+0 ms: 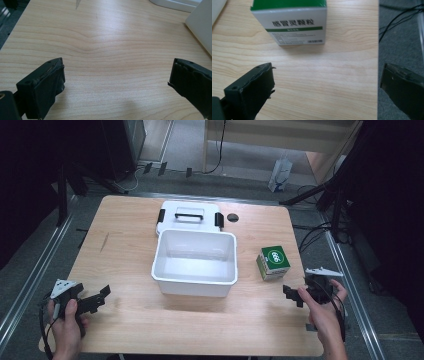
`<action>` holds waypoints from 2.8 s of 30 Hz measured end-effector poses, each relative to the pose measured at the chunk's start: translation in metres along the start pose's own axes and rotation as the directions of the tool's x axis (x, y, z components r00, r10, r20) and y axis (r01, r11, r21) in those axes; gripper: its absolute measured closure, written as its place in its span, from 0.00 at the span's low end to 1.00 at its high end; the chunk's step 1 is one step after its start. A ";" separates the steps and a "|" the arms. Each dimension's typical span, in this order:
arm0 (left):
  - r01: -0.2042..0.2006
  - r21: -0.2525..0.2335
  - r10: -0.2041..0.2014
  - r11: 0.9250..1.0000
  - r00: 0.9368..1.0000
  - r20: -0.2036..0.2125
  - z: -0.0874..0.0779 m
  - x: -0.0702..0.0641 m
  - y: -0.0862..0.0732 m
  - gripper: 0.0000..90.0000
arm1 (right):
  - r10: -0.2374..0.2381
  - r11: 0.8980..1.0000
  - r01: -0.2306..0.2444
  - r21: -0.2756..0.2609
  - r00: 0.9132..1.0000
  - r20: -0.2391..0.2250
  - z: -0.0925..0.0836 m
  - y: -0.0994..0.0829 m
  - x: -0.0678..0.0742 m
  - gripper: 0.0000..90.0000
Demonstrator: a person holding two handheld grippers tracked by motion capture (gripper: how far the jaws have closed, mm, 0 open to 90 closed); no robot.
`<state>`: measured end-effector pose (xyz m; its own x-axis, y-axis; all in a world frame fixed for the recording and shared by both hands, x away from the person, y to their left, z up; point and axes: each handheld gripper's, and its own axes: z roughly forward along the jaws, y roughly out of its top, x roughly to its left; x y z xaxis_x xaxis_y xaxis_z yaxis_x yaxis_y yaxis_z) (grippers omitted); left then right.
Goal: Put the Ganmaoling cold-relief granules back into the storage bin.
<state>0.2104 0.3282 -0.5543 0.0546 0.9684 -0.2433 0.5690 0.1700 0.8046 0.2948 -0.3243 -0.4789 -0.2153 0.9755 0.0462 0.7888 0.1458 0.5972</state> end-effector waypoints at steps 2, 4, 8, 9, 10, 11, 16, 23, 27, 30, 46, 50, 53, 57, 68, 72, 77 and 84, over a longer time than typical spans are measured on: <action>0.000 0.000 0.000 1.000 1.000 0.001 0.000 0.000 0.000 0.01 | -0.029 0.998 0.029 0.061 1.000 -0.012 0.001 0.012 0.004 0.00; 0.001 0.000 -0.001 1.000 1.000 0.000 0.000 0.000 0.000 0.01 | -0.067 0.991 0.065 0.114 0.998 0.009 0.003 0.025 0.010 0.00; 0.001 0.000 -0.001 1.000 1.000 0.002 0.000 0.000 0.000 0.01 | -0.103 0.978 0.095 0.186 0.994 0.036 0.008 0.048 0.019 0.00; 0.001 0.000 -0.001 1.000 1.000 0.002 0.000 0.000 0.000 0.01 | -0.110 0.975 0.099 0.201 0.993 0.043 0.009 0.054 0.020 0.00; 0.002 0.000 -0.002 1.000 1.000 0.003 0.000 0.000 0.000 0.01 | -0.119 0.970 0.106 0.218 0.992 0.045 0.010 0.059 0.022 0.00; 0.002 0.000 -0.002 1.000 1.000 0.003 0.000 0.000 0.000 0.01 | -0.120 0.965 0.106 0.239 0.992 0.042 0.011 0.064 0.024 0.00; 0.004 -0.002 -0.004 1.000 1.000 0.005 0.000 0.001 0.000 0.01 | -0.123 0.947 0.109 0.303 0.992 0.025 0.016 0.085 0.033 0.00; 0.004 0.000 -0.004 1.000 1.000 0.007 0.000 0.001 0.000 0.01 | -0.153 0.921 0.146 0.362 0.988 -0.009 0.026 0.107 0.047 0.00; 0.003 0.000 -0.003 1.000 1.000 0.007 0.000 0.001 0.000 0.01 | -0.188 0.910 0.177 0.375 0.982 -0.006 0.031 0.115 0.054 0.00; 0.003 0.000 -0.003 1.000 1.000 0.008 0.000 0.001 0.000 0.01 | -0.202 0.902 0.191 0.386 0.979 -0.012 0.035 0.122 0.060 0.00; 0.004 0.001 -0.004 1.000 1.000 0.010 0.000 0.001 0.000 0.01 | -0.140 0.890 0.070 0.450 0.982 0.124 0.082 0.133 0.061 0.04; 0.006 0.001 -0.006 1.000 1.000 0.011 0.000 0.001 0.000 0.01 | -0.122 0.884 0.040 0.466 0.982 0.146 0.094 0.127 0.059 0.08; 0.005 0.001 -0.005 1.000 1.000 0.010 0.000 0.001 0.000 0.01 | -0.090 0.889 0.005 0.458 0.982 0.164 0.096 0.126 0.057 0.12; 0.004 0.000 -0.004 1.000 1.000 0.010 0.000 0.001 0.000 0.01 | -0.042 0.895 -0.030 0.446 0.988 0.151 0.092 0.127 0.054 0.16; 0.002 0.001 -0.002 1.000 1.000 0.008 0.000 0.001 0.000 0.01 | -0.068 0.906 0.024 0.422 0.994 0.089 0.070 0.136 0.052 0.18; 0.002 0.001 -0.002 1.000 1.000 0.007 0.000 0.001 0.000 0.01 | -0.110 0.912 0.079 0.402 0.993 0.054 0.052 0.146 0.060 0.18; 0.002 0.001 -0.002 1.000 1.000 0.007 0.000 0.001 0.000 0.01 | -0.193 0.916 0.176 0.361 0.981 0.014 0.030 0.161 0.075 0.18; 0.000 -0.002 0.000 1.000 1.000 0.007 0.001 0.001 0.000 0.01 | -0.312 0.904 0.309 0.296 0.949 -0.038 0.001 0.179 0.102 0.18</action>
<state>0.2111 0.3290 -0.5546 0.0605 0.9671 -0.2473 0.5677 0.1704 0.8054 0.4144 -0.1990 -0.3681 -0.4722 0.8743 -0.1122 0.8171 0.4819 0.3166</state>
